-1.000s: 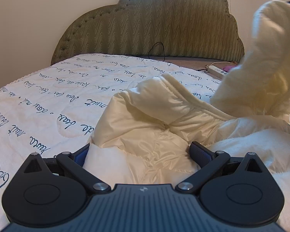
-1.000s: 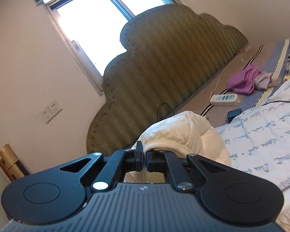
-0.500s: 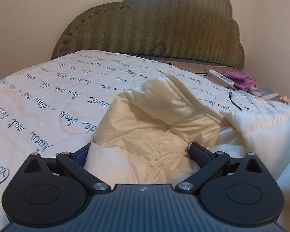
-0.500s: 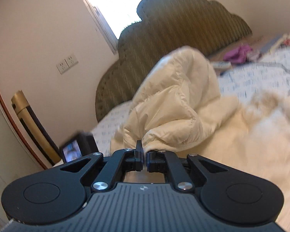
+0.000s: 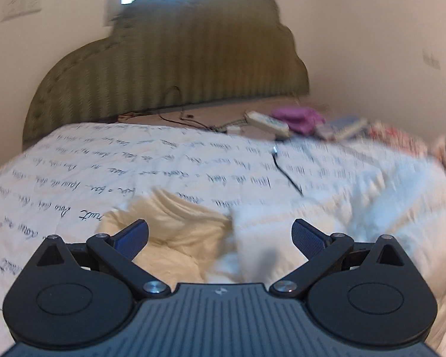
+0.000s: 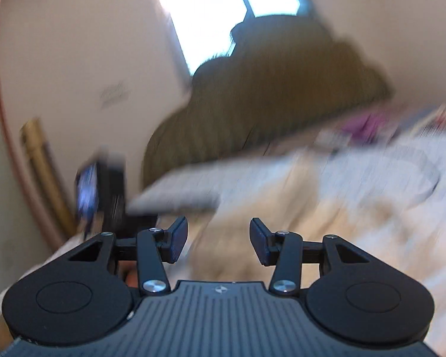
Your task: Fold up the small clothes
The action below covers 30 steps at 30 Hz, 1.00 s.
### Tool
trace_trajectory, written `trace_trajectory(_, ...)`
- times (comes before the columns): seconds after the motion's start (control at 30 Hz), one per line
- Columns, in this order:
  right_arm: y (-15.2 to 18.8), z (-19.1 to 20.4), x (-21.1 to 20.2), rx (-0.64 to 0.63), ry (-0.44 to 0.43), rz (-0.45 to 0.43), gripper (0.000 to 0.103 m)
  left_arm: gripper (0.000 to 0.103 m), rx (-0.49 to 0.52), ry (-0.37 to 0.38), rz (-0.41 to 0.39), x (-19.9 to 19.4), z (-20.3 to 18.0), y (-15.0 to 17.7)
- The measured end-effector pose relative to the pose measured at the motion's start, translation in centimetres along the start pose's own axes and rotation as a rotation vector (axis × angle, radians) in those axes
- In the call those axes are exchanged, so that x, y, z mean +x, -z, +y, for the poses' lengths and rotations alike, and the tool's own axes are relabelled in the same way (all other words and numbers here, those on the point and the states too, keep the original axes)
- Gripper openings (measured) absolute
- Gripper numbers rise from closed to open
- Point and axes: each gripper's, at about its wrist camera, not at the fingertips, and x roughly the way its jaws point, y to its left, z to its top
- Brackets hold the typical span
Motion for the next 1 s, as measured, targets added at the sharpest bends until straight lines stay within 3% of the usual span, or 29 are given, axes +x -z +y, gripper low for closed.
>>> trace_trajectory(0.1,-3.2,-0.9,2.6,-0.027,0.066,-0.066,0.051,0.103,0.07,-0.011,0.044,0.2,-2.3,1.8)
trace_trajectory(0.17,-3.4,-1.1,6.0,-0.074,0.104,-0.011,0.053,0.103,0.061,-0.02,0.065,0.1,-2.8,2.9)
trace_trajectory(0.3,-0.8,-1.3,11.0,-0.123,0.203,0.169,0.052,0.103,0.018,-0.014,0.097,0.0,-2.0,3.9)
trace_trajectory(0.4,2.6,-1.1,10.8,-0.14,0.264,0.241,0.052,0.103,0.018,-0.015,0.111,-0.1,-1.4,4.2)
trace_trajectory(0.6,8.0,-3.2,9.0,0.004,0.243,0.306,0.053,0.103,0.035,-0.012,0.127,-0.2,-1.3,5.0)
trace_trajectory(1.0,10.6,-2.3,9.4,-0.084,0.283,0.301,0.055,0.103,0.103,-0.052,0.097,-0.4,-2.2,6.8)
